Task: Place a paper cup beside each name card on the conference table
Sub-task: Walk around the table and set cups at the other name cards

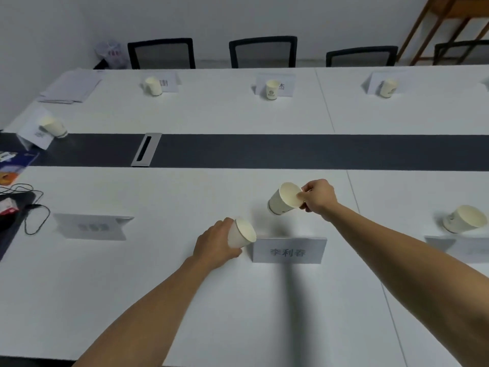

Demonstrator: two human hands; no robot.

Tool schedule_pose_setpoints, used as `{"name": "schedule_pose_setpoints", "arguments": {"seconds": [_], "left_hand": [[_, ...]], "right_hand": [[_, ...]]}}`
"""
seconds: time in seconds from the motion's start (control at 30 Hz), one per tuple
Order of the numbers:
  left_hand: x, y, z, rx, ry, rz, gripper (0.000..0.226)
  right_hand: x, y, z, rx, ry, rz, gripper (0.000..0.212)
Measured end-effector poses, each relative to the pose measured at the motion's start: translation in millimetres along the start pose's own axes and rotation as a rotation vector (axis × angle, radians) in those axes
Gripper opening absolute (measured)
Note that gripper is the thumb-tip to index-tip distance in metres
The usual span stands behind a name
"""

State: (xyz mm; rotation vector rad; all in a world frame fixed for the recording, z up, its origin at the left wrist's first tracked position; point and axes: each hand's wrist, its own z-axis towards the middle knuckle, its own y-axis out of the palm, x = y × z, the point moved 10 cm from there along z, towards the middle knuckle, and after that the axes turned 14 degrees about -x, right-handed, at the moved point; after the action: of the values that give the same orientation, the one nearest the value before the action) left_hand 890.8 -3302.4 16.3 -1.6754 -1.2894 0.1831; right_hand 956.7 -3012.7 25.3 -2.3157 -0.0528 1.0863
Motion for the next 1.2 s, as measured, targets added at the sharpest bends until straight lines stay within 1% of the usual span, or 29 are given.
{"name": "schedule_pose_setpoints", "arguments": {"seconds": [0.1,0.2,0.5,0.67,0.8,0.93,1.07,1.2], "left_hand": [[-7,1,15,-0.032,0.007,-0.006,0.069],[-17,3,29,-0.050,-0.002,-0.003,0.070],[-34,11,42,-0.074,-0.016,-0.027,0.071],[-30,5,31,-0.059,0.000,-0.026,0.072],[-16,-6,14,-0.025,0.042,-0.004,0.071],[-2,-16,-5,0.018,0.078,0.019,0.070],[6,-20,-44,0.077,0.089,0.019,0.069],[-3,-23,-92,0.146,0.059,0.015,0.070]], "right_hand": [[32,15,21,-0.032,0.138,-0.026,0.015],[53,33,32,-0.067,0.224,-0.030,0.018],[68,62,39,-0.126,0.317,-0.029,0.021],[55,50,22,-0.110,0.293,-0.086,0.022],[38,33,-4,-0.063,0.232,-0.124,0.022],[21,31,-28,-0.064,0.166,-0.141,0.022],[0,37,-63,-0.086,0.076,-0.198,0.023],[-26,56,-92,-0.118,-0.041,-0.285,0.025]]}}
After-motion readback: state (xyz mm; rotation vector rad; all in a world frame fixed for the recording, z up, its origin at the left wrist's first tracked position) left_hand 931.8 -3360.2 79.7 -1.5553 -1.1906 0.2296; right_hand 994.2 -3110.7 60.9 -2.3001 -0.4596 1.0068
